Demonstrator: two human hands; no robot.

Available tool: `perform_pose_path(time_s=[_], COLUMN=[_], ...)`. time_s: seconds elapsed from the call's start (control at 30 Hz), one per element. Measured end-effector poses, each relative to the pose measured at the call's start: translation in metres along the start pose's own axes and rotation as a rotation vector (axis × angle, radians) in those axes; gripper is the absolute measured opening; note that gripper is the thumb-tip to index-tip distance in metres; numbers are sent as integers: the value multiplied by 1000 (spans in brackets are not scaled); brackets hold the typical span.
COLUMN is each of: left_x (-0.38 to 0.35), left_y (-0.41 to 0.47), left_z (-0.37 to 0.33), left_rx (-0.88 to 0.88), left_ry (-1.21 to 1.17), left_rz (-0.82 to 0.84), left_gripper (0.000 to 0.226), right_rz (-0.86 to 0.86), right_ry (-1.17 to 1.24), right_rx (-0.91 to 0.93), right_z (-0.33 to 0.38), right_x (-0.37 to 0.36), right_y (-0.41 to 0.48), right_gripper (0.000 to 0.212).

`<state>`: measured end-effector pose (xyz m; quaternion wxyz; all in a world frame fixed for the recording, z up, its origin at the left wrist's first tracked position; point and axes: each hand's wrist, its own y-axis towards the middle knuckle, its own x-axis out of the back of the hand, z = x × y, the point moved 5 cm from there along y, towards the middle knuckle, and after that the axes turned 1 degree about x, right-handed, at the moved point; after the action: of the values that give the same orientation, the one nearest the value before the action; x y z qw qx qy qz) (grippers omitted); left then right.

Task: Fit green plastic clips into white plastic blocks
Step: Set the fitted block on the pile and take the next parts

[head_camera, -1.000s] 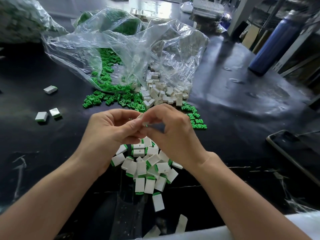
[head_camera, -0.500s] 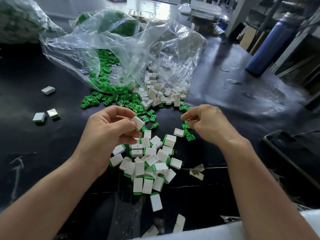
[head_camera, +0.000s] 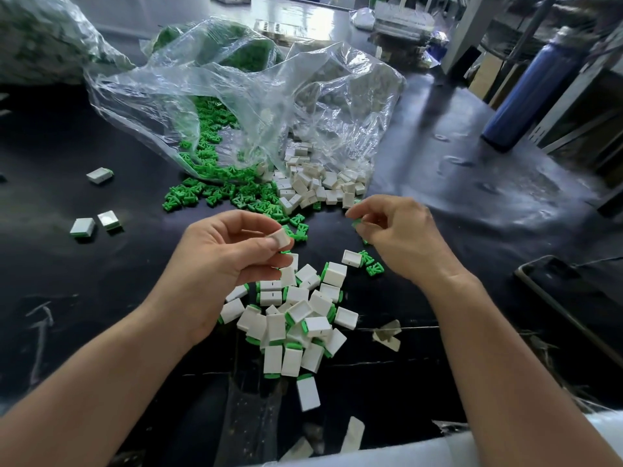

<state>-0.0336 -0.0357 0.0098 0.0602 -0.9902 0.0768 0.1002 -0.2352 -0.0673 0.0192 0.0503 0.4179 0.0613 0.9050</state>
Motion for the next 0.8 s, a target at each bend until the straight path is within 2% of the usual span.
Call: perform_pose_path(time_s=[0.13, 0.23, 0.53, 0.8], left_x=[-5, -7, -6, -6], left_y=[0, -1, -2, -1], left_z=[1, 3, 1, 1], left_rx=[5, 15, -18, -59], left_ry=[-6, -4, 104, 84], left_rz=[24, 41, 0, -2], left_gripper=[20, 21, 22, 17], right_rz=[54, 147, 147, 137], right_ry=[512, 686, 768, 680], right_rx=[25, 58, 83, 94], right_z=[27, 45, 53, 55], right_x=[-11, -22, -22, -25], right_y=[-15, -24, -28, -30], right_gripper=[27, 23, 25, 24])
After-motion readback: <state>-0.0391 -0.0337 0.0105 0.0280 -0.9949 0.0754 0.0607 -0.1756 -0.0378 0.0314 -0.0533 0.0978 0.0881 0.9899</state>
